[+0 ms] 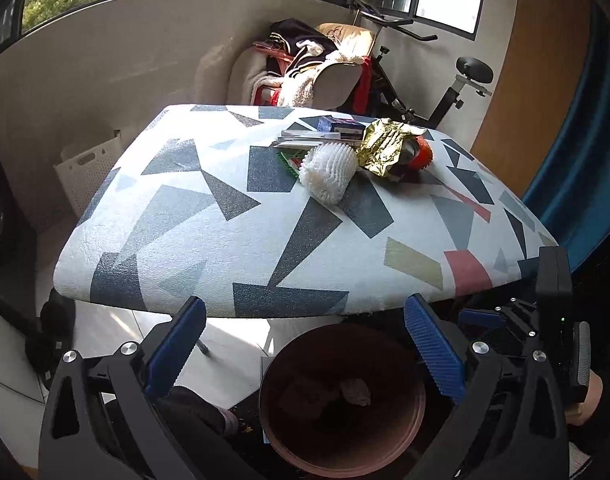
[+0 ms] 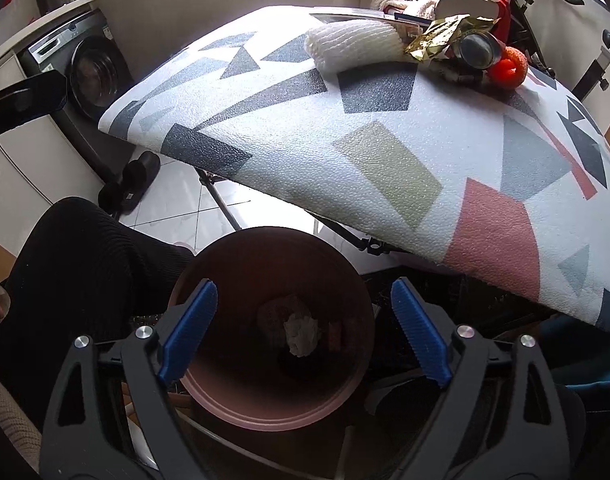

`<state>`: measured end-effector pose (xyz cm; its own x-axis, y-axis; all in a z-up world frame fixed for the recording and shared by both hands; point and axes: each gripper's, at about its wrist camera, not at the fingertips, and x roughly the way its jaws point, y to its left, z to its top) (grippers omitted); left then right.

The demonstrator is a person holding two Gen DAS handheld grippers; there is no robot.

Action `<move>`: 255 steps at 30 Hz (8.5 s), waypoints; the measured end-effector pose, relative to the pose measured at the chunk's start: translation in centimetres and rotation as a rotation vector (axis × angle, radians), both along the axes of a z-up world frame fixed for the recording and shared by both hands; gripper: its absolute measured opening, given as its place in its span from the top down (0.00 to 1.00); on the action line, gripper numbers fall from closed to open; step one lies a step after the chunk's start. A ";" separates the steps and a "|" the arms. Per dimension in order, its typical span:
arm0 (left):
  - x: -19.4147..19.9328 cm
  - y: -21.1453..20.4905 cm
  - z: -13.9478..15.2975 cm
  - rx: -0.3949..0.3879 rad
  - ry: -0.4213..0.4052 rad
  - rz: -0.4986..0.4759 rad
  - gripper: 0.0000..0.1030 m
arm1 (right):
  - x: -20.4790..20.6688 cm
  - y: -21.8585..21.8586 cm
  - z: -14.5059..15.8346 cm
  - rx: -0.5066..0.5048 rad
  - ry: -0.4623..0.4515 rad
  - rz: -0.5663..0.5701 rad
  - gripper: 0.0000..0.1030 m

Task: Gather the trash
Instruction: 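Carry the white bundle and black tube over the bin and release both, then reach the right tool to the gold foil wrapper and grasp it, then lift the gold foil with the right tool while the left tool grasps the bubble wrap, then lower the gold foil and bubble wrap into the brown bin and open both tools, then reach the right tool to the crushed red can on the board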

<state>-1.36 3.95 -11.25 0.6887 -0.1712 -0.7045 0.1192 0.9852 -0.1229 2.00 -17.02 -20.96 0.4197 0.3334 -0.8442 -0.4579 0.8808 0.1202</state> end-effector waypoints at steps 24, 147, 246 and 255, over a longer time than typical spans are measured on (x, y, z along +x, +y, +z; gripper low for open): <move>4.8 1.6 1.5 -0.017 -0.063 -0.022 0.07 | 3.8 -5.8 2.2 0.105 -0.102 -0.301 0.05; 1.3 3.4 -0.2 -0.221 0.033 0.076 0.06 | 0.3 -4.9 5.3 0.246 -0.126 -0.127 0.84; 14.0 10.3 -6.2 -0.331 0.134 0.218 0.06 | 31.5 -6.7 1.6 0.170 -0.076 -0.718 0.35; 14.0 10.2 -6.2 -0.349 0.131 0.209 0.06 | 26.7 -8.9 3.0 0.262 -0.157 -0.504 0.38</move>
